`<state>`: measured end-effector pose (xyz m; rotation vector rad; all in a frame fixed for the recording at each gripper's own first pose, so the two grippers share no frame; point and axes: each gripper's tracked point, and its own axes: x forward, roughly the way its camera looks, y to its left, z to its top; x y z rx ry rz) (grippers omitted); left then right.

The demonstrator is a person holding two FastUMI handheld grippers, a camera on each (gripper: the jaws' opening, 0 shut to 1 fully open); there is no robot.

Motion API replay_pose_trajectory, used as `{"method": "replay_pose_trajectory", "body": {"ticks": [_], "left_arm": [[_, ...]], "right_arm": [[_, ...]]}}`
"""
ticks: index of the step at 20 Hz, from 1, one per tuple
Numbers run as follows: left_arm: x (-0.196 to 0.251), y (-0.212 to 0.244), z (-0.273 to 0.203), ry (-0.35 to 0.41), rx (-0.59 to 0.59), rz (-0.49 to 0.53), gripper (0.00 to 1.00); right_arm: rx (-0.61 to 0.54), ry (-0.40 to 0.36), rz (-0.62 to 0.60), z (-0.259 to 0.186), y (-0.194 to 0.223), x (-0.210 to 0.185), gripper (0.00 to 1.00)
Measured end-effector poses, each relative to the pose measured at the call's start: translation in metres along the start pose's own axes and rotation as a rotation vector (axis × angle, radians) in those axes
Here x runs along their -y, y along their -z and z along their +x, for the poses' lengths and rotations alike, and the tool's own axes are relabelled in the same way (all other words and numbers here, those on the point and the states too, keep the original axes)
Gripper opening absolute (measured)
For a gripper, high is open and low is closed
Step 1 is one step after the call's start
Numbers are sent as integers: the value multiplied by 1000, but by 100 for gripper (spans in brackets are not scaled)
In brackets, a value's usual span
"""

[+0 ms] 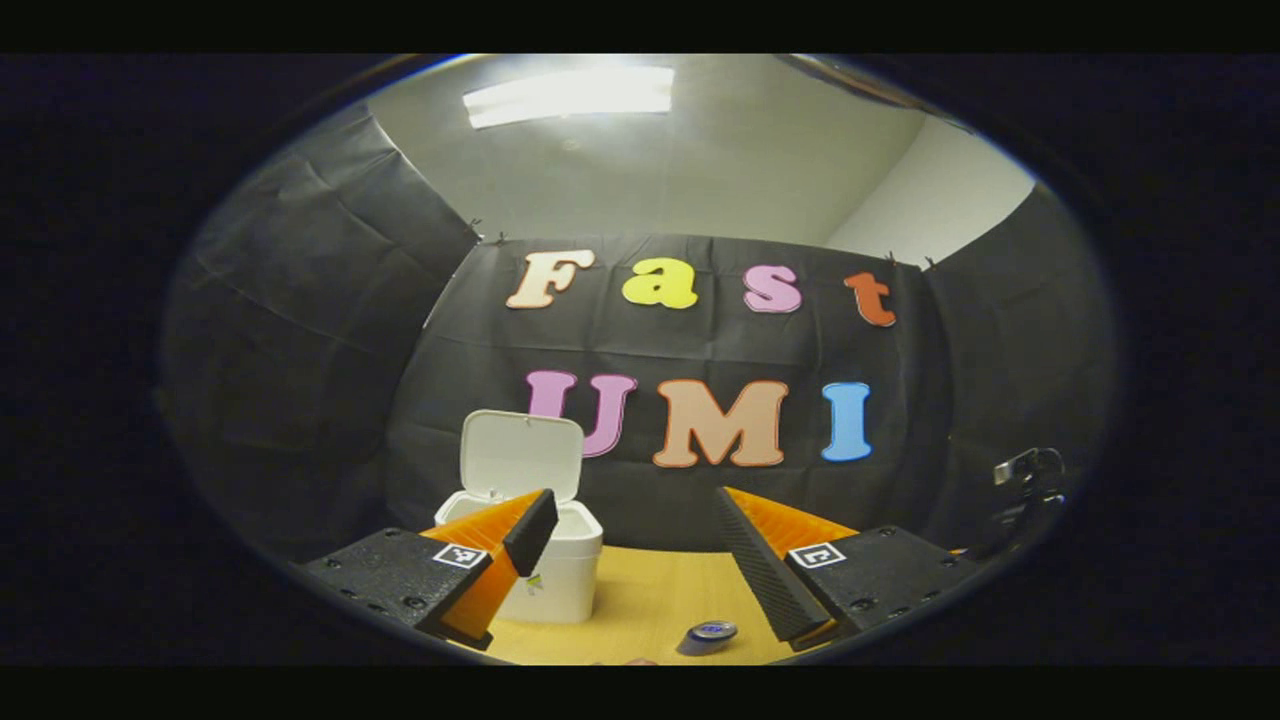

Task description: Press the lid of the desktop garbage bin to open it, pick up the crumpled paper on the desktop and throw it into the bin, then pick up the pop can on the desktop and drop it into the bin, and finally close the garbage bin lid.

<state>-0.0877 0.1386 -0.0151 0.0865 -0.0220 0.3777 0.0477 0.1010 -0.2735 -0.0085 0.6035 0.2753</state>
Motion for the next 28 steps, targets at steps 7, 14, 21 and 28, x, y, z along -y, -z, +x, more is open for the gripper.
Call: {"method": "replay_pose_trajectory", "body": {"ticks": [7,14,21,28], "left_arm": [[5,34,-29,-72,-110,37,92],[18,47,-34,-95,-161,71,93],[18,41,-12,-32,-147,59,94],[-6,29,13,26,-110,16,92]], "right_arm": [[-221,-10,-116,66,97,0,95],[-417,-63,-162,93,151,-5,74],[-341,-147,-144,80,115,-22,29],[12,-276,-87,15,-81,-104,28]]}}
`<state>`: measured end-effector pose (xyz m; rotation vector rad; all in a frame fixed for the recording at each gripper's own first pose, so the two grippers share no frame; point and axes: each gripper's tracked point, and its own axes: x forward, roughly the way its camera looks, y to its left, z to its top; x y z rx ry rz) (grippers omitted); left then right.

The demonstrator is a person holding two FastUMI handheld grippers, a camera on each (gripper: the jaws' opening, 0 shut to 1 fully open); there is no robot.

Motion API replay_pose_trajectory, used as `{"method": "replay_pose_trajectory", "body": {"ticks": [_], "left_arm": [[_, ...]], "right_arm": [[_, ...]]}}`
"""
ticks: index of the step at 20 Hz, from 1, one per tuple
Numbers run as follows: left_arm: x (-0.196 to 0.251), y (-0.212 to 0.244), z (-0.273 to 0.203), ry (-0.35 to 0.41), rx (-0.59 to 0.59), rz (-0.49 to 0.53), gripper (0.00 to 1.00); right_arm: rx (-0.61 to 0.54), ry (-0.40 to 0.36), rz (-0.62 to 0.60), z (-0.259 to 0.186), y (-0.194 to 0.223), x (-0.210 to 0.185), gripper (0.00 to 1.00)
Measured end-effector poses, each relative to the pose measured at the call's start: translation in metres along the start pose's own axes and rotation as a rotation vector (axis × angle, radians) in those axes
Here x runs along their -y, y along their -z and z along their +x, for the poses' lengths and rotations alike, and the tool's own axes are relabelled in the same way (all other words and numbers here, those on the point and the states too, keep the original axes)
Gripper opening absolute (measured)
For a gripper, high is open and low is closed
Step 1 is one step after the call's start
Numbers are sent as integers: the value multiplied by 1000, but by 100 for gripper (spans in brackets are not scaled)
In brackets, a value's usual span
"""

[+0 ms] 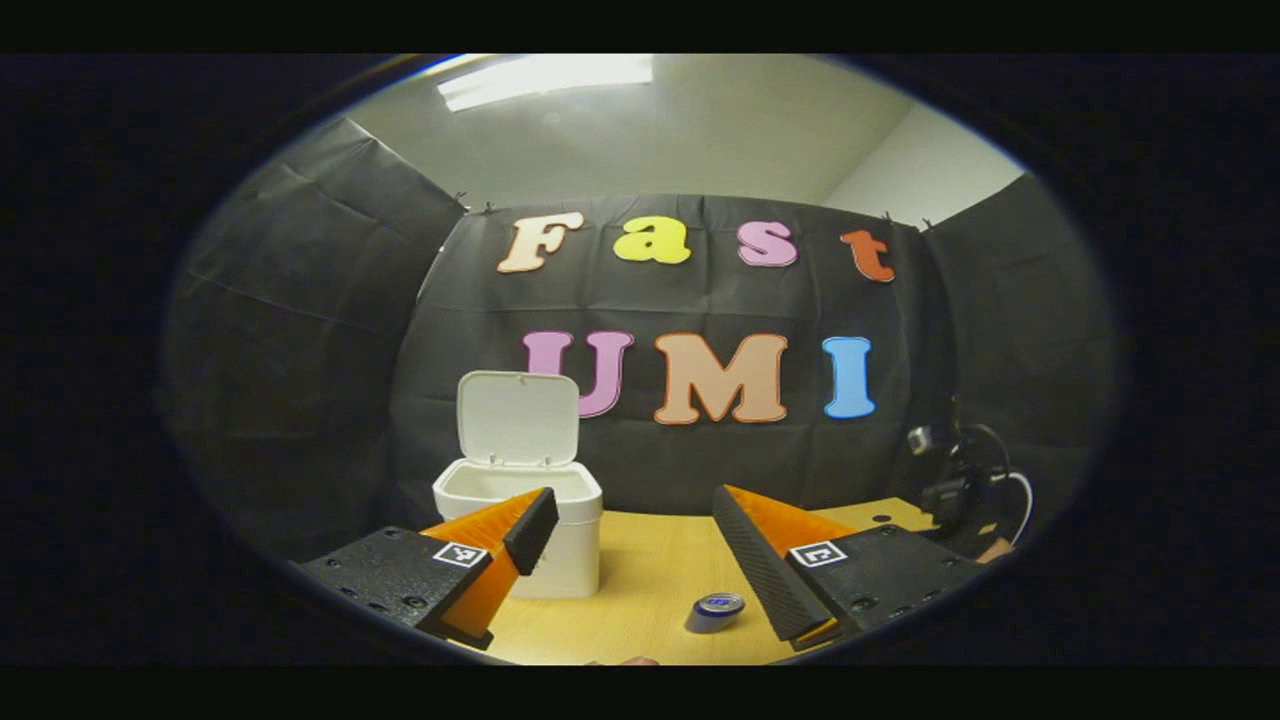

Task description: Press the lid of the desktop garbage bin to open it, pick up the crumpled paper on the desktop and throw it into the bin, then pick up the pop can on the desktop and drop it into the bin, and finally close the garbage bin lid.

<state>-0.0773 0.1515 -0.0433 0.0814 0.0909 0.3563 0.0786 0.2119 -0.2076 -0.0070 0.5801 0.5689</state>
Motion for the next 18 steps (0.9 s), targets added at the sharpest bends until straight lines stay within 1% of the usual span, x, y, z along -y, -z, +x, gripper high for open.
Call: {"method": "replay_pose_trajectory", "body": {"ticks": [1,2,4,6,7,8,11,12,13,14,15,16,17,18], "left_arm": [[-6,1,2,6,1,-4,93],[-13,0,4,8,2,-7,92],[-28,0,7,15,6,-15,93],[-44,4,10,16,1,-18,92],[-53,8,11,15,-8,-19,93],[-63,10,12,13,-13,-22,92],[-96,16,13,-9,-25,-31,94],[-107,18,14,-19,-31,-31,94],[-117,22,14,-28,-37,-30,94],[-126,25,14,-36,-44,-30,94],[-135,27,14,-44,-47,-30,93],[-142,29,13,-49,-53,-35,94],[-147,32,13,-52,-60,-41,93],[-151,36,13,-55,-67,-45,92]], "right_arm": [[44,-12,-12,-2,-26,-13,28],[77,-30,-19,-3,-50,-28,27],[136,-83,-29,2,-93,-64,28],[171,-125,-44,19,-122,-99,28],[182,-142,-59,29,-131,-117,27],[189,-157,-71,42,-137,-135,27],[158,-201,-91,88,-140,-185,27],[125,-210,-96,103,-134,-198,29],[102,-220,-97,118,-126,-211,27],[78,-225,-97,133,-120,-221,29],[53,-226,-104,147,-114,-232,28],[30,-217,-119,158,-108,-238,29],[12,-203,-129,164,-101,-242,27],[-21,-209,-138,166,-97,-247,27]]}}
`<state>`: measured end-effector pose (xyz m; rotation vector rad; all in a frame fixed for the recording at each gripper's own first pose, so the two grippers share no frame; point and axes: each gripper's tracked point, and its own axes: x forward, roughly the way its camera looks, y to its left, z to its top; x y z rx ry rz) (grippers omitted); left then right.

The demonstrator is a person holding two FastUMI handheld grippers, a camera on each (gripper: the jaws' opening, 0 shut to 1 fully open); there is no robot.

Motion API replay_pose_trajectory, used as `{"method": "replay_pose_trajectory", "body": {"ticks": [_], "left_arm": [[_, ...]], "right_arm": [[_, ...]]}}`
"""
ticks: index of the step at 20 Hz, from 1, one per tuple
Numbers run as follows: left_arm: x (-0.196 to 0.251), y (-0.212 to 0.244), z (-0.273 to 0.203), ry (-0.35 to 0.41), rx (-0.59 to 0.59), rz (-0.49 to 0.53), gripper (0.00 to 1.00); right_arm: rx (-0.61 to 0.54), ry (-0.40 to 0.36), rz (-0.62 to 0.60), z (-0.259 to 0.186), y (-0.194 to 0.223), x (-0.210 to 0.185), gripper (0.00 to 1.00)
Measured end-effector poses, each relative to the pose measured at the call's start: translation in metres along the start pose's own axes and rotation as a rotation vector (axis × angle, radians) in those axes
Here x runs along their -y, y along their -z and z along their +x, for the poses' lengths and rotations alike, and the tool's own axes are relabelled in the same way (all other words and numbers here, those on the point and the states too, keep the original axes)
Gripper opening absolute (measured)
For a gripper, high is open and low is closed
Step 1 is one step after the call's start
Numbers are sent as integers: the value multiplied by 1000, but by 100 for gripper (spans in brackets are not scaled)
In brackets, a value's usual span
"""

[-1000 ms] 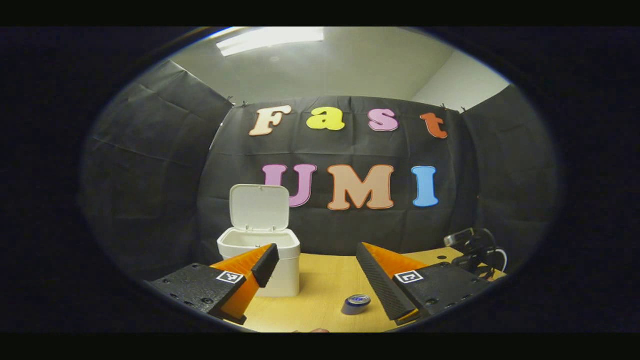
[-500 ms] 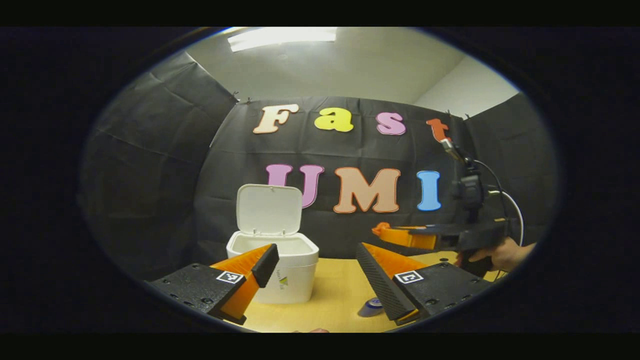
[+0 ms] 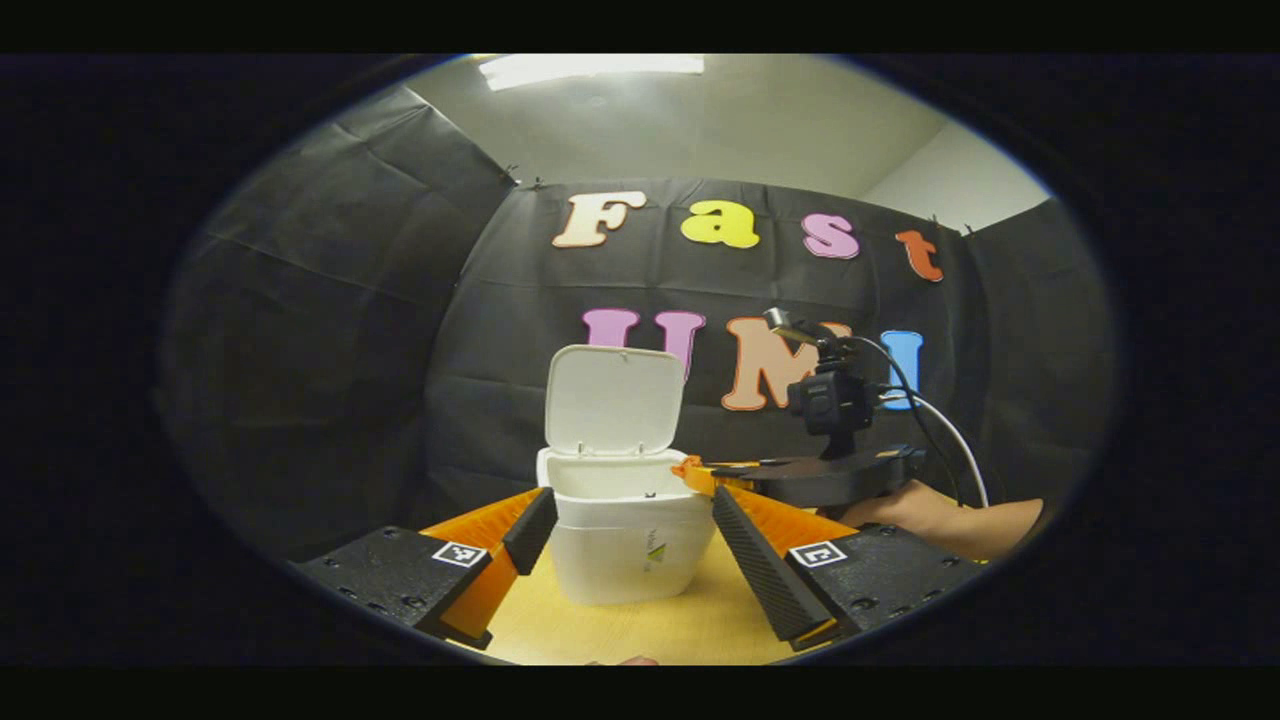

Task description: Press the lid of the desktop garbage bin to open it, pick up the crumpled paper on the desktop and throw it into the bin, then pick up the pop can on the desktop and drop it into the bin, and finally close the garbage bin lid.

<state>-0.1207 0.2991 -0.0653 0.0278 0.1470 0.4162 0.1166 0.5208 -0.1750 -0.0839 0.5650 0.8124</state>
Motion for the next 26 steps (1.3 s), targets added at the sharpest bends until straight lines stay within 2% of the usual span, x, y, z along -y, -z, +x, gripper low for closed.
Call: {"method": "replay_pose_trajectory", "body": {"ticks": [2,4,5,10,12,13,14,21,26], "left_arm": [[-3,5,3,2,-10,-5,93],[0,8,5,13,-16,-4,92],[5,11,6,23,-16,-3,92],[57,32,14,120,-29,-13,93],[86,51,17,173,-50,-24,93],[101,64,18,190,-67,-26,94],[116,77,19,209,-86,-28,93],[211,194,19,287,-242,-1,94],[243,259,27,269,-302,50,94]], "right_arm": [[27,-5,-2,-3,-8,-8,36],[50,7,-16,-6,-16,-5,75],[66,21,-21,-14,-19,3,86],[239,133,-21,-97,-55,61,87],[294,214,-31,-142,-58,102,87],[313,261,-32,-165,-56,124,93],[325,306,-26,-188,-51,146,89],[292,589,34,-327,22,280,89],[219,679,111,-379,90,333,89]]}}
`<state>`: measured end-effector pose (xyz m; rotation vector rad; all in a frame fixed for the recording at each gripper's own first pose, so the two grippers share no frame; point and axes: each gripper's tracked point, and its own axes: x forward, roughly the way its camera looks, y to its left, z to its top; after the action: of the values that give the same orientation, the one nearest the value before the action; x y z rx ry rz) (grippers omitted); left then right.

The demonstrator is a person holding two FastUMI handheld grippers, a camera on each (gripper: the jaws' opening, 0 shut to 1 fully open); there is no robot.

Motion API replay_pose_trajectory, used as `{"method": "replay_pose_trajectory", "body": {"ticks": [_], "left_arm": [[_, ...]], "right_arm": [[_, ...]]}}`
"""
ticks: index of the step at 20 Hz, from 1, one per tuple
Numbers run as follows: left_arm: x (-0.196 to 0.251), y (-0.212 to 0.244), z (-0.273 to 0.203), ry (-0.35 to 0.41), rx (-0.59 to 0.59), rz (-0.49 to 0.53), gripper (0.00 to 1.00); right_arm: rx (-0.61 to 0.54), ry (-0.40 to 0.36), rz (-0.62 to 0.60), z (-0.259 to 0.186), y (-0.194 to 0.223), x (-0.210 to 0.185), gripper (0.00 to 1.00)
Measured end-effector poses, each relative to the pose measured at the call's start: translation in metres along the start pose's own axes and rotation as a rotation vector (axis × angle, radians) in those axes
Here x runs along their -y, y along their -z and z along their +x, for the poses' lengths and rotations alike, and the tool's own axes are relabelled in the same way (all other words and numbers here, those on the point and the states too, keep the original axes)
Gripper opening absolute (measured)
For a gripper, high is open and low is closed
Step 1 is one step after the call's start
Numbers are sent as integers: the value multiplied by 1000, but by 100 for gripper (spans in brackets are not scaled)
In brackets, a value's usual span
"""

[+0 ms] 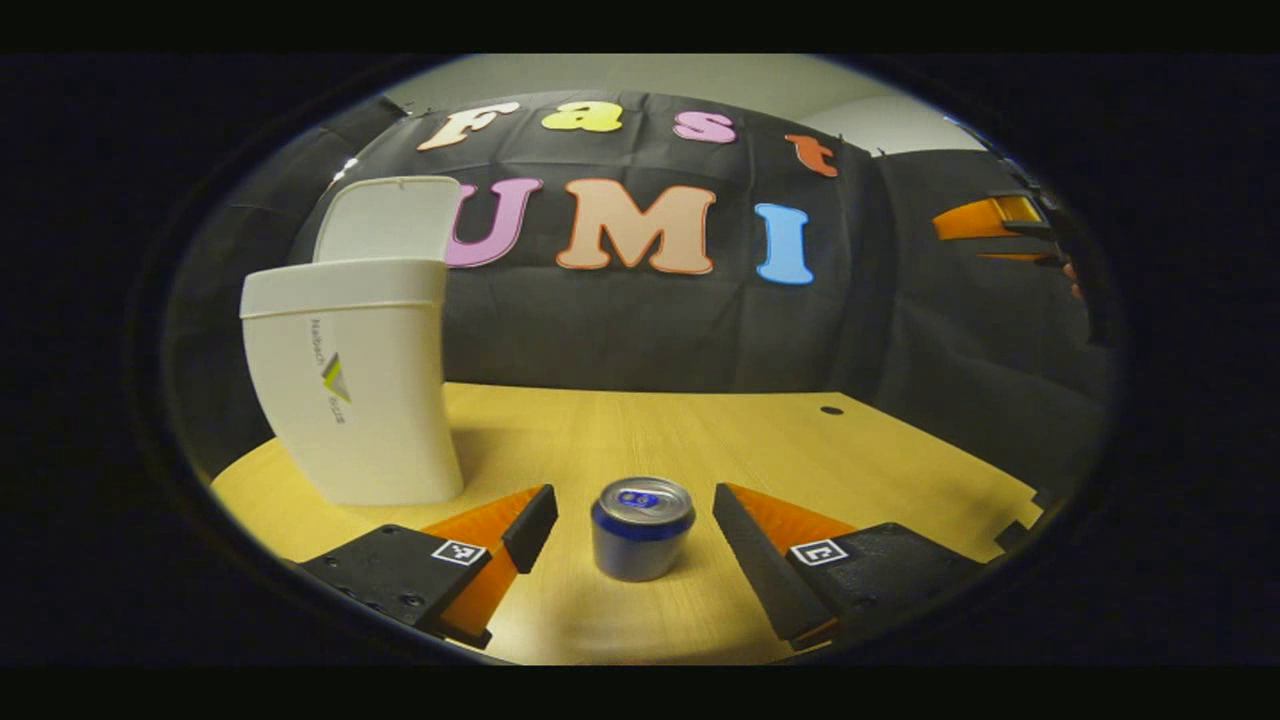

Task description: Press the lid of the desktop garbage bin to open it, pick up the crumpled paper on the desktop and throw it into the bin, then pick up the pop can on the desktop and drop it into the bin, and finally close the garbage bin lid.

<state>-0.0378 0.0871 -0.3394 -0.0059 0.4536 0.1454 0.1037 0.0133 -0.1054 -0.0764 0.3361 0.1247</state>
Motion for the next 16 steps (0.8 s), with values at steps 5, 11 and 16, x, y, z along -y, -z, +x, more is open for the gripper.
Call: {"method": "replay_pose_trajectory", "body": {"ticks": [5,11,16], "left_arm": [[-2,53,33,-65,-89,-23,95],[-8,9,29,-107,-12,-45,75],[-32,-118,-3,-89,129,14,71]], "right_arm": [[-100,21,-39,-15,44,34,89],[-140,-36,-73,-33,57,25,89],[-87,-125,-25,-39,35,-20,89]]}}
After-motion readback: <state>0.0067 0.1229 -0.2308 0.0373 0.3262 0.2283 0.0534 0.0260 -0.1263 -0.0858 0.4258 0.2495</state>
